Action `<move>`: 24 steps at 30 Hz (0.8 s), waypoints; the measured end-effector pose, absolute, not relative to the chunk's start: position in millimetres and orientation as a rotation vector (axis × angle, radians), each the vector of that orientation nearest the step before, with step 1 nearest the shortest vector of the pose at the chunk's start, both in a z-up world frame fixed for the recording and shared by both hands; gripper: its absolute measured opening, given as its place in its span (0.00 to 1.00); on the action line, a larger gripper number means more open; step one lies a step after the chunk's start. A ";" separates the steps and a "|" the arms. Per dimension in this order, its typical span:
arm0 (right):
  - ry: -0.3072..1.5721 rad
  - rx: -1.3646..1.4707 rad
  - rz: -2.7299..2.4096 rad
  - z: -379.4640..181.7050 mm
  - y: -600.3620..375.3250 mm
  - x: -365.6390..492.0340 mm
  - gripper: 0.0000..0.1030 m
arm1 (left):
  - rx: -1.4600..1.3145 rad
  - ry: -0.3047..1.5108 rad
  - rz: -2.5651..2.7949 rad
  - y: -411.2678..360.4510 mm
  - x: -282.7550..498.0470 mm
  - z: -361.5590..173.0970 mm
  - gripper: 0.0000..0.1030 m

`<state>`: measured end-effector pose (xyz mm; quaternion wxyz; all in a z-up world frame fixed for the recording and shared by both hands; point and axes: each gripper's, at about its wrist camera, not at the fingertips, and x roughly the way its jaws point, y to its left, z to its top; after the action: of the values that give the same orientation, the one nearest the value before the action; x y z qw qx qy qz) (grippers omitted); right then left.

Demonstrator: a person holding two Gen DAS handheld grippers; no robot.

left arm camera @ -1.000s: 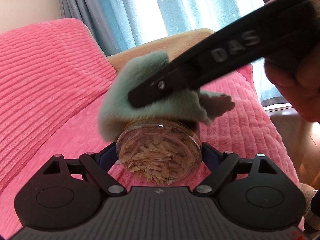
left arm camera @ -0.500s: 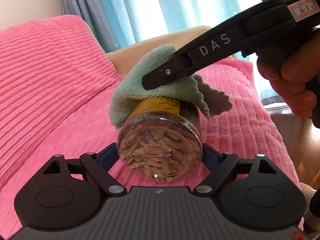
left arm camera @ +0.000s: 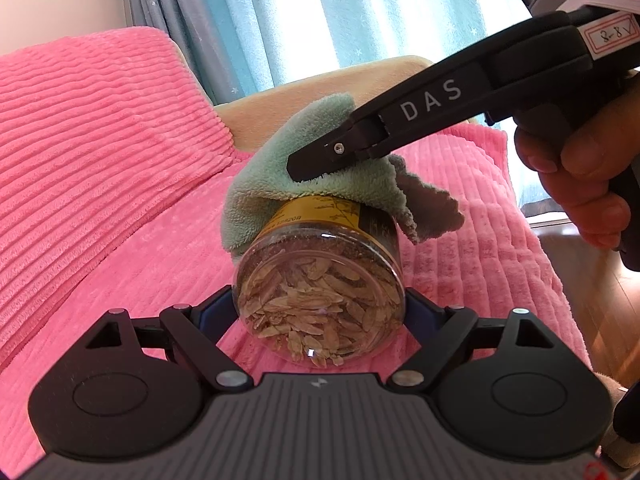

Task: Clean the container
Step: 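Rotate the jar in the left gripper while the right gripper rubs the cloth back and forth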

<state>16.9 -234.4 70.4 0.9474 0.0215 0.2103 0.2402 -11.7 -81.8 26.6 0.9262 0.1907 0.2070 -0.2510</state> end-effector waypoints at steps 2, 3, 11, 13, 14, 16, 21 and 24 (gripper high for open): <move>0.431 0.044 0.487 70.1 -234.3 17.1 0.11 | 0.387 0.425 -0.515 -82.0 -11.7 27.1 0.84; 0.432 0.045 0.486 70.0 -234.3 17.2 0.11 | 0.386 0.426 -0.515 -82.0 -11.7 27.2 0.84; 0.441 0.047 0.477 69.1 -234.1 17.8 0.11 | 0.297 0.428 -0.520 -74.8 -10.9 31.7 0.84; 0.444 0.048 0.475 68.9 -234.1 18.0 0.11 | 0.256 0.428 -0.519 -70.0 -10.2 34.6 0.84; 0.445 0.048 0.474 68.7 -234.0 18.1 0.11 | 0.237 0.430 -0.516 -67.4 -9.8 36.3 0.84; 0.447 0.048 0.472 68.5 -234.0 18.2 0.10 | 0.214 0.434 -0.503 -62.6 -9.7 41.9 0.84; 0.454 0.050 0.467 67.9 -233.8 18.6 0.10 | 0.174 0.425 -0.460 -49.8 -12.2 54.4 0.84; 0.457 0.051 0.464 67.6 -233.8 18.9 0.10 | 0.151 0.453 -0.462 -43.6 -12.3 52.8 0.84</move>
<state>18.9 -233.8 67.6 0.9471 0.0250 0.2245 0.2278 -12.3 -43.6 52.8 0.9453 0.0743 0.2225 -0.2268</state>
